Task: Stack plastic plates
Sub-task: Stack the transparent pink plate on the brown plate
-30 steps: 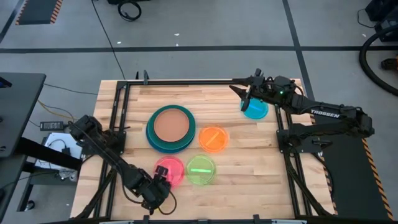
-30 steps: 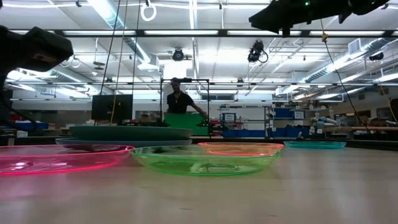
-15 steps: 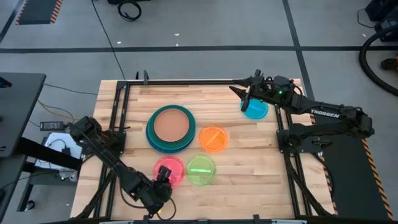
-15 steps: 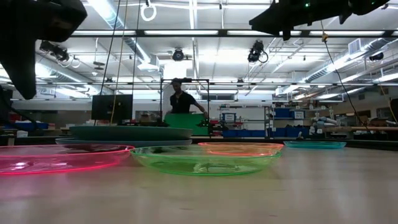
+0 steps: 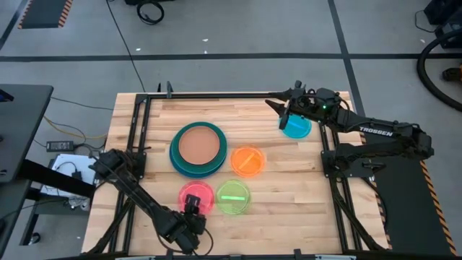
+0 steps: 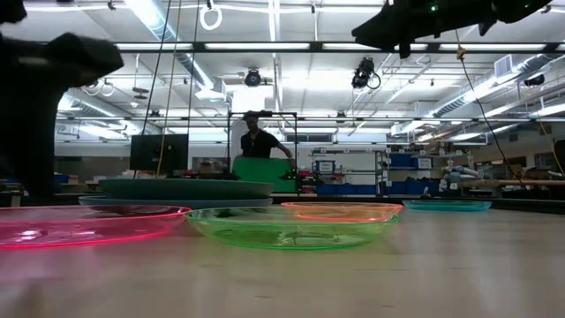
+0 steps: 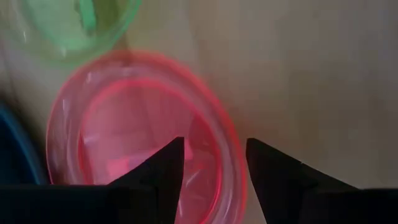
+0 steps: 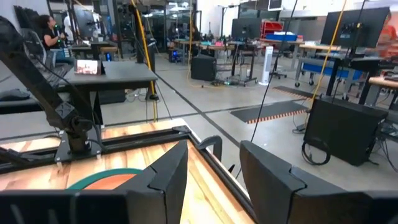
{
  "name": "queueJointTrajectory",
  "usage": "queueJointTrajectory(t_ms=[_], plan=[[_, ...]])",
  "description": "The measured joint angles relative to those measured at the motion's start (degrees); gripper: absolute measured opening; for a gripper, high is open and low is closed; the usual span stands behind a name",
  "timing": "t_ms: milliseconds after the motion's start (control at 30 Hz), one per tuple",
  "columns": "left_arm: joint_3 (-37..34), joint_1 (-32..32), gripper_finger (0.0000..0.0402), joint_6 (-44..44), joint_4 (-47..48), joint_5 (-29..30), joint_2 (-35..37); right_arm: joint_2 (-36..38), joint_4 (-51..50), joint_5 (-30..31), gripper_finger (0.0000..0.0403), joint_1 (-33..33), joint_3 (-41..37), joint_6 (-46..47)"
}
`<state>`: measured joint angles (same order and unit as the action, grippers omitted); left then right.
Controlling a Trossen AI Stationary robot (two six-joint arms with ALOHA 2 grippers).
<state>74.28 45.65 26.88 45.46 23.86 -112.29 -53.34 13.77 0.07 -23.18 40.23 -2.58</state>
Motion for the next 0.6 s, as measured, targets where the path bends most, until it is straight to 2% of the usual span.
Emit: queueJointTrajectory(t_ms=[267, 600], plan=[[-0.02, 1.44, 0.0174, 7.55, 8.00, 0.09, -0.33, 0.00, 1.47, -0.12, 0.0158, -1.05, 0.00, -1.02], [-1.46, 3.74, 0.0120, 11.49, 9.55, 0.11, -0.33, 0.00, 2.04, -0.15, 0.0158, -2.46, 0.00, -1.04]])
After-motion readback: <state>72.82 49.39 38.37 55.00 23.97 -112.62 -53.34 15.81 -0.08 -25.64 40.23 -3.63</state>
